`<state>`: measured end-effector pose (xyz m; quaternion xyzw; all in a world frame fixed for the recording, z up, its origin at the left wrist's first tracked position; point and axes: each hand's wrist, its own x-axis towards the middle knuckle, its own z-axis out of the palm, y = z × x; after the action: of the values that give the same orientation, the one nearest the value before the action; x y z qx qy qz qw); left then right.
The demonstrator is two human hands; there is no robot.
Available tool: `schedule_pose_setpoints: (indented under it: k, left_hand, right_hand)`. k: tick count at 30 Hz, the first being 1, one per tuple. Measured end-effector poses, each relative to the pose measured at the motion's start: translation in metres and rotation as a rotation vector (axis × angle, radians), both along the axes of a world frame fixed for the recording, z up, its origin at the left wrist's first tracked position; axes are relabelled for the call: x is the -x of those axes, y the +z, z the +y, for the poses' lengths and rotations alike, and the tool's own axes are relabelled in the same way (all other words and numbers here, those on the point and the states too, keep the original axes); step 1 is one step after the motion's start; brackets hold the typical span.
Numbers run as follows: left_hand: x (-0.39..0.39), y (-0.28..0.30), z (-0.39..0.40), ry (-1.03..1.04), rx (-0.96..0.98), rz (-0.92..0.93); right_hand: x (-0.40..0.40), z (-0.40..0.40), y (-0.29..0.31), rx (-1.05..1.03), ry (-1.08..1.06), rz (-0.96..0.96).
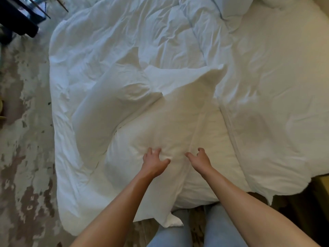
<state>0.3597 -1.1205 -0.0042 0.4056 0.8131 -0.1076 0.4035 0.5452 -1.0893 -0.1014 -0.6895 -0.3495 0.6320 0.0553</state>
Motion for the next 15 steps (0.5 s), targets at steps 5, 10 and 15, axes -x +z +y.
schedule_pose_setpoints:
  k: [5, 10, 15]
  left_hand:
    - [0.015, -0.019, 0.0, -0.073, 0.011, -0.024]
    - [0.039, -0.023, -0.002, -0.158, 0.003, -0.085]
    - [0.064, -0.013, -0.008, -0.221, -0.008, -0.165]
  right_hand:
    - [0.026, -0.014, -0.022, 0.032, -0.13, 0.063]
    - [0.056, -0.032, -0.026, 0.019, -0.202, 0.011]
    - [0.075, -0.048, -0.004, -0.16, -0.356, -0.111]
